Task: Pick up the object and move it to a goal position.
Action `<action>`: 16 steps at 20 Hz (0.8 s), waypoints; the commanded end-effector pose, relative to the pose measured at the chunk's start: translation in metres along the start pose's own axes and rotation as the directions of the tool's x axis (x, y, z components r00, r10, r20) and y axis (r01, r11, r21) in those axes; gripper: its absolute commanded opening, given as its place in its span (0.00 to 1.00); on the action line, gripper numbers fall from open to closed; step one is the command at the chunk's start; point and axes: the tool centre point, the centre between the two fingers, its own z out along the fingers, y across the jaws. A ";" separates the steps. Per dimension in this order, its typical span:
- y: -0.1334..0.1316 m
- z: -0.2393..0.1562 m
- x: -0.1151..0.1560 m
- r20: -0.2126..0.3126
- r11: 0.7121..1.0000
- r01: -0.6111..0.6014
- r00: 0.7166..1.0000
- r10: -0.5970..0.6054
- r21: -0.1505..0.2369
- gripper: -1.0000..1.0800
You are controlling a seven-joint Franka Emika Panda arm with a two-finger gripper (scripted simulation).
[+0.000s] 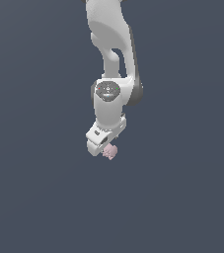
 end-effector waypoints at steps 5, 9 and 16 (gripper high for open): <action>-0.002 0.009 0.001 -0.004 0.992 0.127 0.992 -0.127 0.003 0.96; -0.003 0.012 0.002 -0.006 0.985 0.173 0.985 -0.172 0.004 0.96; -0.004 0.013 0.002 -0.007 0.981 0.193 0.981 -0.193 0.005 0.96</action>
